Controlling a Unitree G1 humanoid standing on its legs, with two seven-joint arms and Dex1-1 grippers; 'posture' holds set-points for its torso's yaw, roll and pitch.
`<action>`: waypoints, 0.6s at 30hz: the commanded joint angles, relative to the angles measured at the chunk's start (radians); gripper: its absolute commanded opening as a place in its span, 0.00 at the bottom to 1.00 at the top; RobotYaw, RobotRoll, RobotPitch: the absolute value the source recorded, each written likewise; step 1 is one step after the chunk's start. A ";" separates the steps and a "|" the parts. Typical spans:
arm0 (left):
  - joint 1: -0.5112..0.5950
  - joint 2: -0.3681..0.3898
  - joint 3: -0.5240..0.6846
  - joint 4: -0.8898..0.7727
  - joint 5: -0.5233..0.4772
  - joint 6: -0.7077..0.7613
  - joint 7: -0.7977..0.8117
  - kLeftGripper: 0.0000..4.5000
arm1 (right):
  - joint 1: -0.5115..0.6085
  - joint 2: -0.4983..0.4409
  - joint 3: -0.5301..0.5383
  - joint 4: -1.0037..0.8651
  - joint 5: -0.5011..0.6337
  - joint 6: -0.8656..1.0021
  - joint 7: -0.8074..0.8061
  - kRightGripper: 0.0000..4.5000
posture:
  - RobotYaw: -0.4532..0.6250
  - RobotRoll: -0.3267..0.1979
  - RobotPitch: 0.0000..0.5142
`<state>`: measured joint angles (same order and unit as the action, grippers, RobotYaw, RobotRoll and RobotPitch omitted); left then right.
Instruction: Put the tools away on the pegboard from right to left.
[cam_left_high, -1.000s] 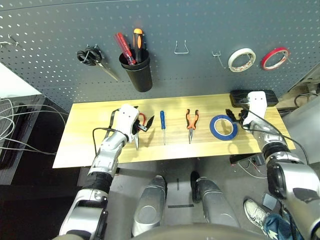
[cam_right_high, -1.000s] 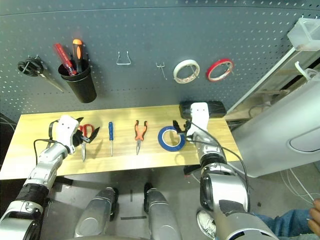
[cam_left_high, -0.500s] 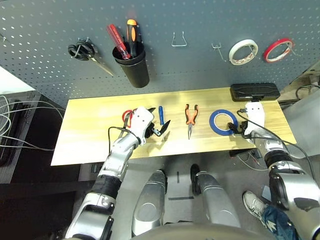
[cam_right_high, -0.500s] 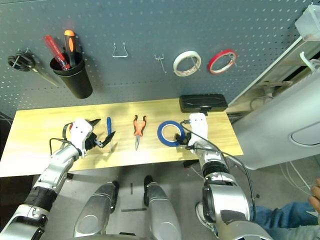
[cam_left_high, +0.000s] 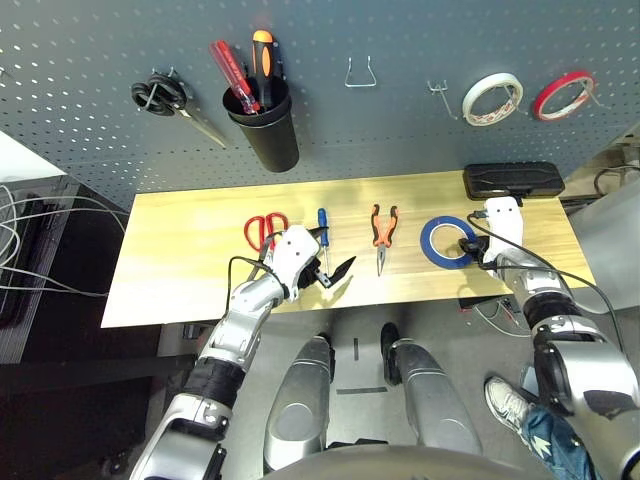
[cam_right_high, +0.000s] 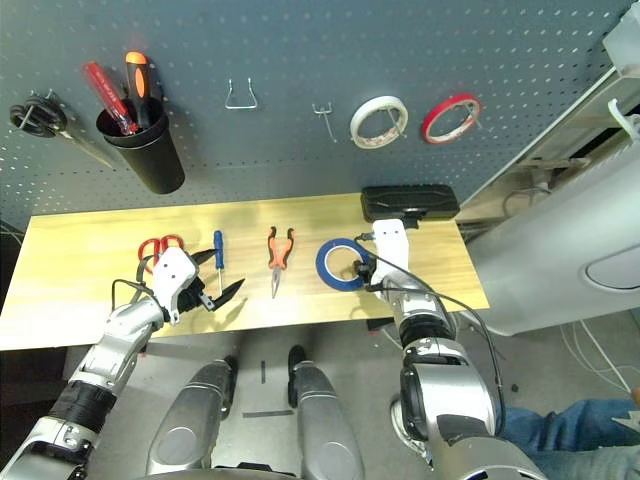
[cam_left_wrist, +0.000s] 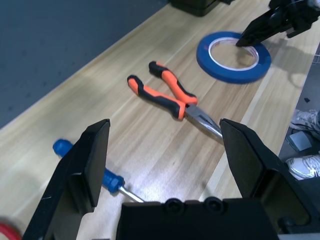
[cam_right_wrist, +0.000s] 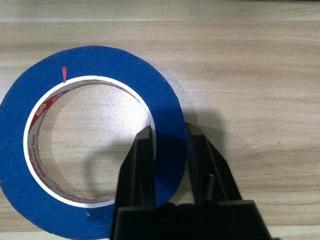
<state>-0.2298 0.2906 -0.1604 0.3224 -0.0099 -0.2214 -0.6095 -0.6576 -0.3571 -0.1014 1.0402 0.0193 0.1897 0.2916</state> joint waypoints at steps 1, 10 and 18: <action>0.010 -0.004 -0.017 -0.008 -0.019 -0.056 -0.041 1.00 | 0.009 -0.003 -0.001 0.026 -0.005 0.003 -0.013 0.16 | 0.53 0.62 0.60; -0.030 -0.020 -0.007 -0.013 -0.072 -0.172 -0.100 1.00 | 0.030 -0.022 0.034 -0.102 -0.019 -0.091 0.038 0.16 | 0.52 0.62 0.52; -0.046 -0.026 -0.015 -0.075 -0.114 -0.186 -0.131 1.00 | 0.171 -0.049 0.114 -0.469 -0.057 -0.219 0.137 0.16 | 0.51 0.62 0.45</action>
<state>-0.2902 0.2654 -0.1628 0.2651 -0.1199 -0.4039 -0.7253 -0.5166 -0.3928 -0.0068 0.6365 -0.0204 0.0024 0.4114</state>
